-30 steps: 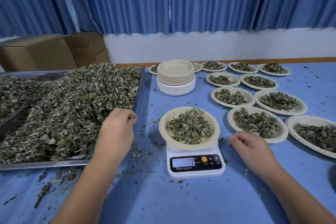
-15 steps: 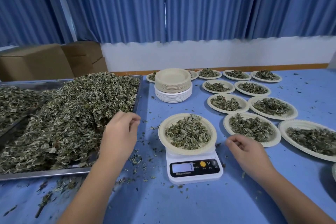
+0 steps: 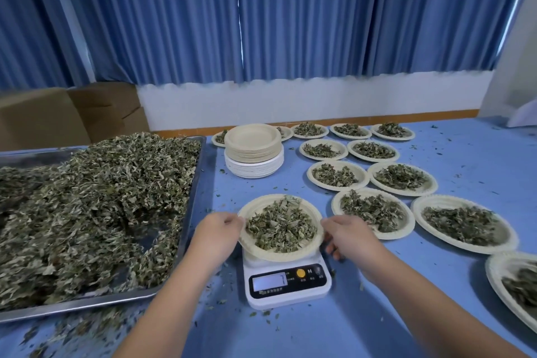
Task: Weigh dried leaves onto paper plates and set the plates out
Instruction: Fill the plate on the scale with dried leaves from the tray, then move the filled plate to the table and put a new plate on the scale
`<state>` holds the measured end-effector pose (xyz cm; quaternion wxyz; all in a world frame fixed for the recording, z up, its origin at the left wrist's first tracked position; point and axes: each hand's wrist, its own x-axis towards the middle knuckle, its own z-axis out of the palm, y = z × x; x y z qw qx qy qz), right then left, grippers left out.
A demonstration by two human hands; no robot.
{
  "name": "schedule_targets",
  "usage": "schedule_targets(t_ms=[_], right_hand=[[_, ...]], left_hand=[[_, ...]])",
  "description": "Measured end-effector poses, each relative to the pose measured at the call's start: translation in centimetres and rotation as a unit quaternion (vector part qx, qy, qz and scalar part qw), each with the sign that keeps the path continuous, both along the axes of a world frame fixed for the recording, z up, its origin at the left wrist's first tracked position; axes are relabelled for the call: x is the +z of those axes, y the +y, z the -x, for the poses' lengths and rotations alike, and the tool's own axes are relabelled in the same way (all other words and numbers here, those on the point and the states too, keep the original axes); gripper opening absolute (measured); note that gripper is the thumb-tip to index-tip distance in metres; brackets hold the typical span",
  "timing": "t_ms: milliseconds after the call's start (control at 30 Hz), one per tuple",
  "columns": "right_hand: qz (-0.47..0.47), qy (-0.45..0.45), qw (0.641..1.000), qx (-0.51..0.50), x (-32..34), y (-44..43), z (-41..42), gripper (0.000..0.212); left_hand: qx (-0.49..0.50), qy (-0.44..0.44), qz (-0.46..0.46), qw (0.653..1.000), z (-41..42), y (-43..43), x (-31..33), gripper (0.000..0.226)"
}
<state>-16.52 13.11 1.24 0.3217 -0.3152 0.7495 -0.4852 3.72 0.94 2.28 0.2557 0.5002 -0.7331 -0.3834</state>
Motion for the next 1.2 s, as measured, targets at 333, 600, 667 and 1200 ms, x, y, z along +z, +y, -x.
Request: schedule_targets(t_ms=[333,600,667,1200], right_hand=[[0.1,-0.136,0.985,-0.026,3.8,1.2,4.4,0.012],[0.104,-0.178,0.976,-0.065,7.8,3.4,13.8,0.021],[0.123,-0.192,0.969,-0.093,8.3,3.8,16.6,0.021],[0.145,-0.199,0.901,-0.357,4.6,1.2,35.3,0.032]], left_hand=[[-0.051,0.161,-0.04,0.985,3.8,0.4,3.9,0.032],[-0.132,0.187,-0.071,0.971,13.4,0.1,7.9,0.02],[-0.144,0.188,-0.063,0.969,15.9,-0.5,8.6,0.018],[-0.173,0.169,-0.041,0.969,27.0,-5.5,5.7,0.019]])
